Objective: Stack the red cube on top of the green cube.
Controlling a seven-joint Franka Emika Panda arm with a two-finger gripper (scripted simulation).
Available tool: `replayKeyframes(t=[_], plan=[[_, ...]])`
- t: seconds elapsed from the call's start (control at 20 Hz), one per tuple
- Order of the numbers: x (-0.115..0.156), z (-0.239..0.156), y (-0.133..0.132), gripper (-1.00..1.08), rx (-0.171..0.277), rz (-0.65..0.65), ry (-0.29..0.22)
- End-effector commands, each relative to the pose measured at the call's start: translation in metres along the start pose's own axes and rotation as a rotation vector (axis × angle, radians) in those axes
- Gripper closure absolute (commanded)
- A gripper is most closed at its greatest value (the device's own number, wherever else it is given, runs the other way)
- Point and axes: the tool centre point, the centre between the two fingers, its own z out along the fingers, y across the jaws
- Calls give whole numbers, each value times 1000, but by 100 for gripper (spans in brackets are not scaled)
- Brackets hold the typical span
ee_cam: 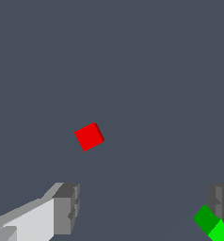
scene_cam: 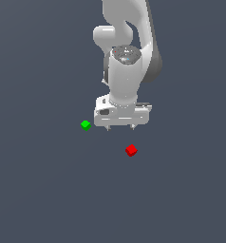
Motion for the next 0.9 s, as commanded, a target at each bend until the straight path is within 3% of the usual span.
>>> replayKeyframes(t=[0.0, 0.45, 0.85], plan=[[0, 0, 0, -92, 0, 0, 0], [5, 20, -9, -92, 3, -73, -5], [13, 73, -35, -92, 11, -266, -19]])
